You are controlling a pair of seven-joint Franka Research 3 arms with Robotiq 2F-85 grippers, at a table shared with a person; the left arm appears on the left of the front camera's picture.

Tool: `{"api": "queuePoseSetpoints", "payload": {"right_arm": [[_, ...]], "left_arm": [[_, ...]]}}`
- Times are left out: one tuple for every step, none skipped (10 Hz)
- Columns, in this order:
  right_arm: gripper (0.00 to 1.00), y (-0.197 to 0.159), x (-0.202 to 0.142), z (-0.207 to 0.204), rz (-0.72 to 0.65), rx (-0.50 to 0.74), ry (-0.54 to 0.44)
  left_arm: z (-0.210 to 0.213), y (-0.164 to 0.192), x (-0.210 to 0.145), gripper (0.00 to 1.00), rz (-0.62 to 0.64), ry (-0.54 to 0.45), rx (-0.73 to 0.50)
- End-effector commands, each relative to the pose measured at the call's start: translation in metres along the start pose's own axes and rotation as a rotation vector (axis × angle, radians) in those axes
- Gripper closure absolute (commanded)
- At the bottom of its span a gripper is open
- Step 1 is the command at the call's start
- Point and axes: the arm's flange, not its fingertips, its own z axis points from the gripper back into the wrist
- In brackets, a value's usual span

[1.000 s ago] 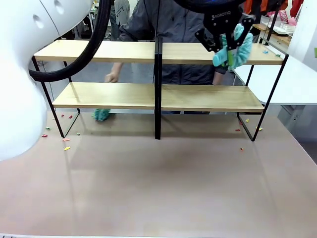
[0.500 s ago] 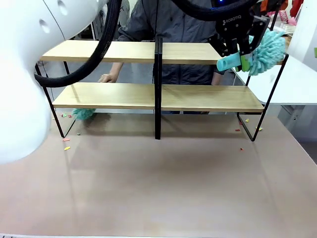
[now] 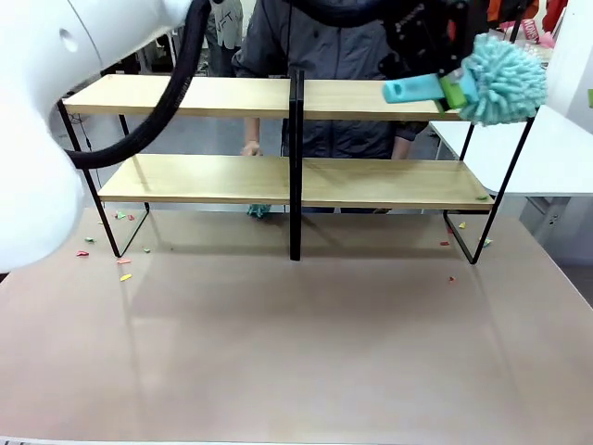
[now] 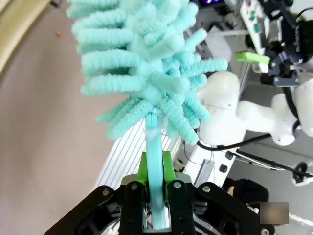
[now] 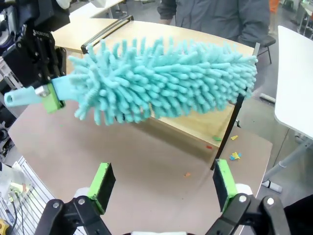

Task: Clean the shelves.
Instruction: Clean another randomly selected level of the Shelf with the Duster.

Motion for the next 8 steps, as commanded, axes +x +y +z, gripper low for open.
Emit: {"api": "queuePoseSetpoints", "payload": {"right_arm": [[0.0,0.0,0.0,-0.001,-0.001,0.004,-0.003],[0.0,0.0,0.0,-0.001,-0.001,0.004,-0.003],[0.0,0.0,0.0,-0.001,-0.001,0.004,-0.003],[0.0,0.0,0.0,-0.001,-0.001,0.004,-0.003],[0.0,0.0,0.0,-0.001,-0.001,0.004,-0.003],[0.0,0.0,0.0,-0.001,-0.001,0.004,-0.003],[0.0,0.0,0.0,-0.001,-0.001,0.004,-0.003],[0.0,0.0,0.0,-0.001,-0.001,0.004,-0.003]], "left_arm": [[0.055,-0.025,0.07,0.88,0.008,0.037,0.053],[0.062,-0.027,0.058,0.88,0.006,0.03,0.081],[0.072,-0.029,0.043,0.88,-0.003,0.012,0.1],[0.087,-0.031,0.022,0.88,-0.008,-0.012,0.119],[0.102,-0.031,0.0,0.88,-0.017,-0.017,0.114],[0.117,-0.031,-0.026,0.88,-0.036,-0.006,0.107],[0.136,-0.028,-0.054,0.88,-0.041,-0.009,0.118],[0.163,-0.019,-0.092,0.88,-0.028,-0.01,0.167]]}}
